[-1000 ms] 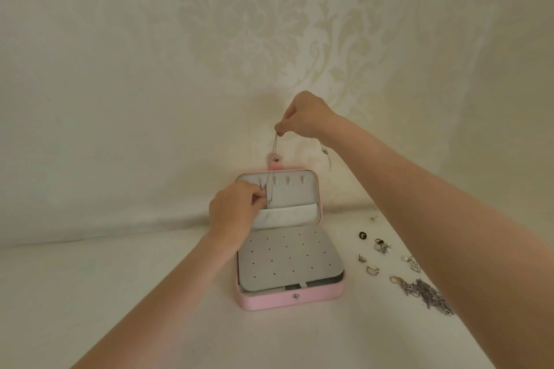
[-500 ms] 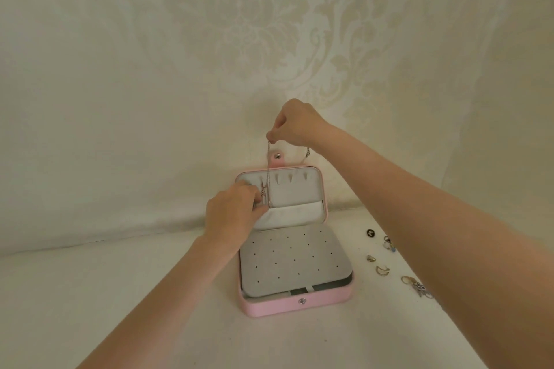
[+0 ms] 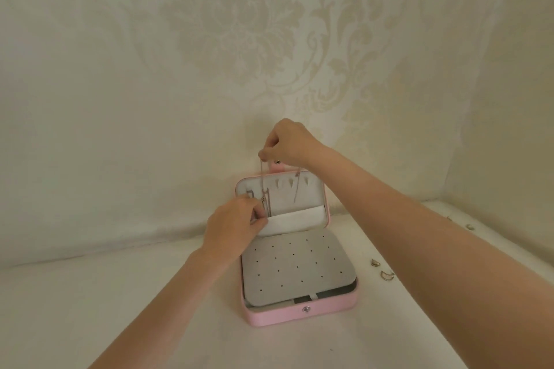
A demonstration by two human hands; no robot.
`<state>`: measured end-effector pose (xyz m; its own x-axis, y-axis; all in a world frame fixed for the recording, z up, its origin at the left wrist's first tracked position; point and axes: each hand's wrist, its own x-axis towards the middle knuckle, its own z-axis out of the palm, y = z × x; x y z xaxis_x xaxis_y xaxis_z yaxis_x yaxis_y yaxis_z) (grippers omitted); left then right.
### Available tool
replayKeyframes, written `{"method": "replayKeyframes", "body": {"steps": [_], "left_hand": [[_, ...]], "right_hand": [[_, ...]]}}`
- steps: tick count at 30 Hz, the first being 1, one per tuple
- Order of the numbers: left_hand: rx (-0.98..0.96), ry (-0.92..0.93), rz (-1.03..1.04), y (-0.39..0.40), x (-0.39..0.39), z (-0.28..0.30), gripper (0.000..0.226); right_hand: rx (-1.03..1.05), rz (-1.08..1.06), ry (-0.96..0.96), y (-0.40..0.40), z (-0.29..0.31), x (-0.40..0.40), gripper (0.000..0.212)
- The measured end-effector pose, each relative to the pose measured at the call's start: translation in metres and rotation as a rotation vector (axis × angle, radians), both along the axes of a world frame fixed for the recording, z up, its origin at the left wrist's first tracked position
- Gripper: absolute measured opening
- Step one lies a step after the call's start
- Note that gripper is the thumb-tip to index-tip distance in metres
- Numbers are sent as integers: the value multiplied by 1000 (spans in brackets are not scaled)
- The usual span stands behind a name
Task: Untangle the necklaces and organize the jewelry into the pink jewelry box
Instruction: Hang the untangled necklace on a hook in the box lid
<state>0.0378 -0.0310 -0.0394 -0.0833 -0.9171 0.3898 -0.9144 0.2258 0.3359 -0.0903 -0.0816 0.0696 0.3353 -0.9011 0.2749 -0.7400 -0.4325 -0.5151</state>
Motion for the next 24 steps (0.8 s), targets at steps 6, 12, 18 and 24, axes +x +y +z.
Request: {"method": "replayKeyframes", "body": {"steps": [6, 12, 18, 24], "left_hand": [[-155, 363, 167, -5, -6, 15, 19], [-168, 468, 256, -13, -15, 12, 12], [-220, 481, 240, -14, -14, 9, 16], [-222, 519, 158, -19, -21, 16, 18]], "right_hand": [[-24, 19, -45, -2, -16, 5, 13], [-72, 2, -122, -4, -27, 0, 16], [-123, -25, -203, -10, -37, -6, 19], [-127, 56, -194, -5, -31, -1, 15]]}}
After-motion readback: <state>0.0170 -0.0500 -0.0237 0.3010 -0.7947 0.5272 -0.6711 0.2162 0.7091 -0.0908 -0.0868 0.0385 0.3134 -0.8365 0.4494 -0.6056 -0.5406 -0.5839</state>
